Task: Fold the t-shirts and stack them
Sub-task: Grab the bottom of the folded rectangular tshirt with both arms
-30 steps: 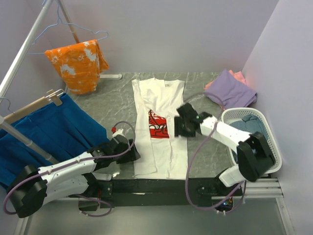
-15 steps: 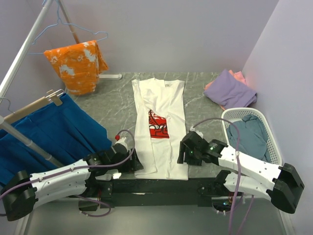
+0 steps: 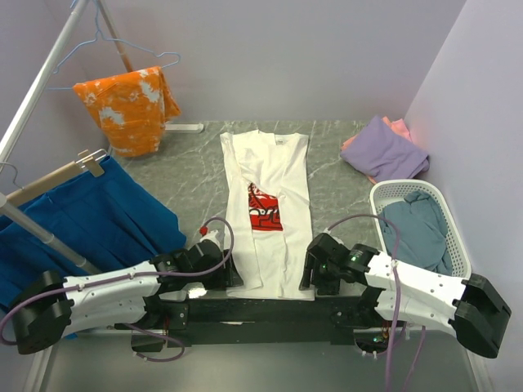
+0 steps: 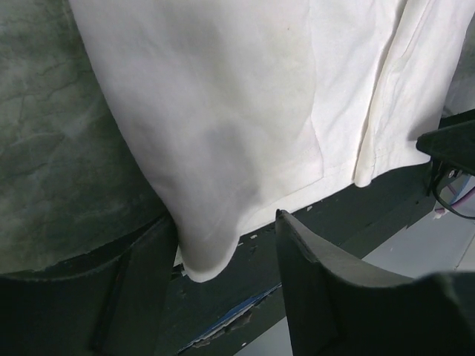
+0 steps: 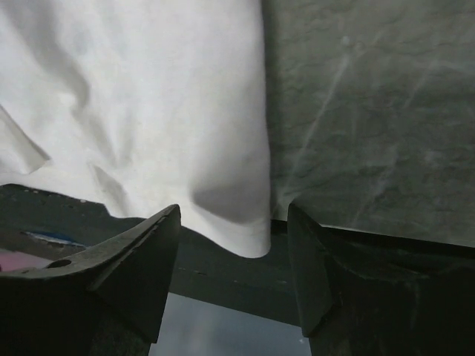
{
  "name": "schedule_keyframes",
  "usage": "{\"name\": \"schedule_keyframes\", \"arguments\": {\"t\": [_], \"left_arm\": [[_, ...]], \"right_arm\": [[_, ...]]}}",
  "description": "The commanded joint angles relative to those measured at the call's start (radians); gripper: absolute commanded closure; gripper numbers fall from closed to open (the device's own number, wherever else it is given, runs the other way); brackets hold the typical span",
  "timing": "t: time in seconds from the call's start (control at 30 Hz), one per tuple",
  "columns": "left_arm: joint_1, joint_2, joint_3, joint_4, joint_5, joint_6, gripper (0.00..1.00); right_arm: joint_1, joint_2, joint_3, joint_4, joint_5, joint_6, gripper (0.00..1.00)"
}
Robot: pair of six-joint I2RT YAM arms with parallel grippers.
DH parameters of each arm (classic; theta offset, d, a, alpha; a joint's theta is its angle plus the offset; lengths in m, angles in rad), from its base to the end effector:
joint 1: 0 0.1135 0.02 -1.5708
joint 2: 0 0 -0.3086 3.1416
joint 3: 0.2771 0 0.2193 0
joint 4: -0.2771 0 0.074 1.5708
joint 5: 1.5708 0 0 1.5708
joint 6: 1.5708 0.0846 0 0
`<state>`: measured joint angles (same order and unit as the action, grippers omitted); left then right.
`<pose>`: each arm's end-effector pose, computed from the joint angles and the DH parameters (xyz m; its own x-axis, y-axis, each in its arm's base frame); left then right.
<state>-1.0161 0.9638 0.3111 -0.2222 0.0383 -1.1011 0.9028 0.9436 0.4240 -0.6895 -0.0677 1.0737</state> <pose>0.0760 -0.1289 0.1649 -0.9519 -0.1554 -0.2640 0.0299 0.8105 -0.5850 0.0623 0.0882 0.1625 -0.9778 0.1765 -0.1131 0.1286 0.9311 0.3412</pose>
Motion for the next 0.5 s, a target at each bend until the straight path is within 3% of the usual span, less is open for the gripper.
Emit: {"name": "schedule_keyframes", "arguments": {"t": [0.0, 0.07, 0.23, 0.27, 0.33, 0.37, 0.47], "left_arm": [[-0.013, 0.052, -0.041, -0.123, -0.023, -0.003, 0.42], [-0.013, 0.053, -0.047, -0.118, -0.018, -0.008, 0.52], [-0.016, 0.062, -0.050, -0.131, -0.015, -0.014, 0.65], [-0.018, 0.062, -0.049, -0.137, -0.018, -0.016, 0.72], [-0.019, 0.055, -0.049, -0.160, -0.018, -0.017, 0.83], [-0.019, 0.050, -0.047, -0.167, -0.021, -0.019, 0.91], [-0.021, 0.017, -0.023, -0.190, -0.029, -0.022, 0.99]], "right_arm": [[0.015, 0.000, -0.027, 0.064, -0.026, 0.043, 0.35], [0.015, 0.000, -0.039, 0.082, -0.038, 0.046, 0.43], [0.016, 0.003, -0.045, 0.096, -0.035, 0.052, 0.63], [0.015, 0.000, -0.044, 0.088, -0.029, 0.052, 0.75], [0.015, -0.014, -0.024, 0.078, 0.002, 0.045, 0.86], [0.016, -0.022, -0.016, 0.061, 0.012, 0.043, 0.97], [0.015, -0.066, 0.016, 0.044, 0.066, 0.031, 1.00]]}}
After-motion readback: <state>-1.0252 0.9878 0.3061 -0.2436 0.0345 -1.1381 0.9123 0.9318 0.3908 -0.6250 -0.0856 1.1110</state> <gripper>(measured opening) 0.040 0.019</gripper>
